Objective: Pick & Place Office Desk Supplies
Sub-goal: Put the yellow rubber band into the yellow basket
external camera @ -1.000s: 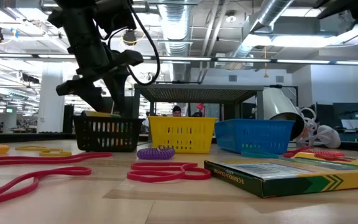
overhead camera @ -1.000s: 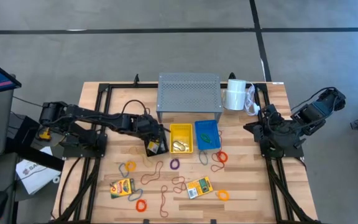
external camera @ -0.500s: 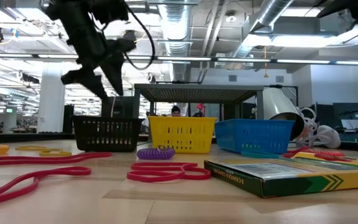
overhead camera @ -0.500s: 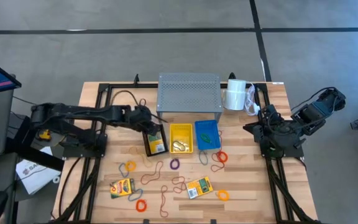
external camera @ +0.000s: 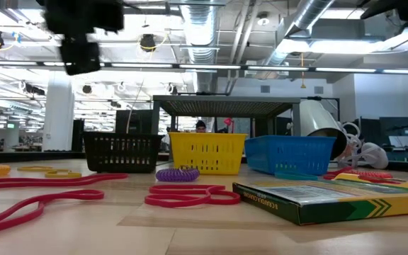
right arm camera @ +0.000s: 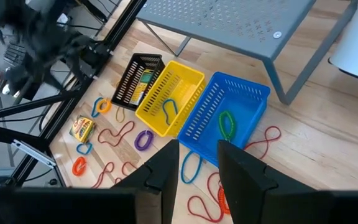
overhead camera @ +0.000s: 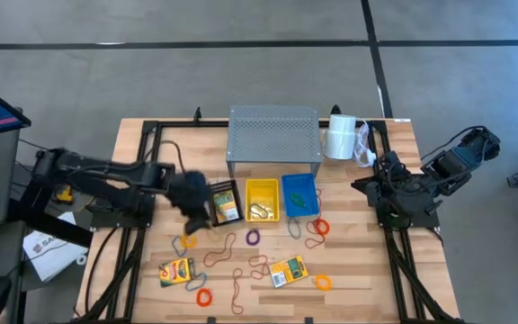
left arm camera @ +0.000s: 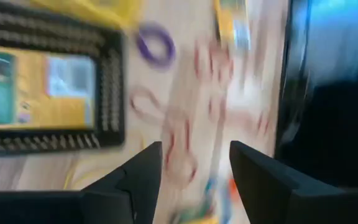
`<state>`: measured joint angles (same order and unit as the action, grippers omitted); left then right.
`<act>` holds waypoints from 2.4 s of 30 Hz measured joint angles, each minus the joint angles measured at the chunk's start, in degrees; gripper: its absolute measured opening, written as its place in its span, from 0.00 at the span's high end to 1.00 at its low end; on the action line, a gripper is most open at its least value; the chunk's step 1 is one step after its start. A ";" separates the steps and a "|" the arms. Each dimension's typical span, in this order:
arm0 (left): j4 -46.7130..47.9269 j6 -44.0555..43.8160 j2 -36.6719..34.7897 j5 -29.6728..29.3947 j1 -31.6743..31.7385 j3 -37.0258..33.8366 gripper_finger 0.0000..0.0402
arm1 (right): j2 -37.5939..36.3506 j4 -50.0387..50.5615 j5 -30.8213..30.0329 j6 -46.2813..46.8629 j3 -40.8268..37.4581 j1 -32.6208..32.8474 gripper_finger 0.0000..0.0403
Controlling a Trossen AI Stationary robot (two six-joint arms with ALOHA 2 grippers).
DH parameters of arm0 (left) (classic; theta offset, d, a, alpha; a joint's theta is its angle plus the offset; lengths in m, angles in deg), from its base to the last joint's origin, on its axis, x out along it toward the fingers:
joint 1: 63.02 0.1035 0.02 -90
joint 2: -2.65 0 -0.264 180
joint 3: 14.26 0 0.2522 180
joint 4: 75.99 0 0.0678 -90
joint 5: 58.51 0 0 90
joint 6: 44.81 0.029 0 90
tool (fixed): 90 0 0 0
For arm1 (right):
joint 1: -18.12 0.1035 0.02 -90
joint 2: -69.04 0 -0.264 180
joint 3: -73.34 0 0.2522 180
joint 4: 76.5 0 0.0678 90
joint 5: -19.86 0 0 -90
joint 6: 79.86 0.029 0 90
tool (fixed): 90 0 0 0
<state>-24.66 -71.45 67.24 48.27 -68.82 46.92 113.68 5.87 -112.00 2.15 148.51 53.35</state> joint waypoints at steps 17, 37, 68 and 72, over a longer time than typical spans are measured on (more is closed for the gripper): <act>8.97 23.42 9.31 -22.46 -11.33 -3.77 0.52 | 1.41 -5.35 0.35 -0.12 0.00 0.02 0.74; -5.08 23.44 14.75 -24.72 -11.33 -11.61 0.49 | 3.52 -7.92 1.60 0.05 0.00 3.02 0.74; -10.51 23.32 14.66 -20.49 -5.69 -16.27 0.73 | 3.52 -11.54 1.38 -1.45 0.00 3.02 0.74; -10.78 23.38 14.66 -20.49 -5.69 -16.28 0.85 | 3.52 -11.53 1.38 -1.48 0.00 3.02 0.74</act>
<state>-35.44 -48.07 81.90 27.78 -74.51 30.63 117.20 -5.66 -110.63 0.67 148.51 56.36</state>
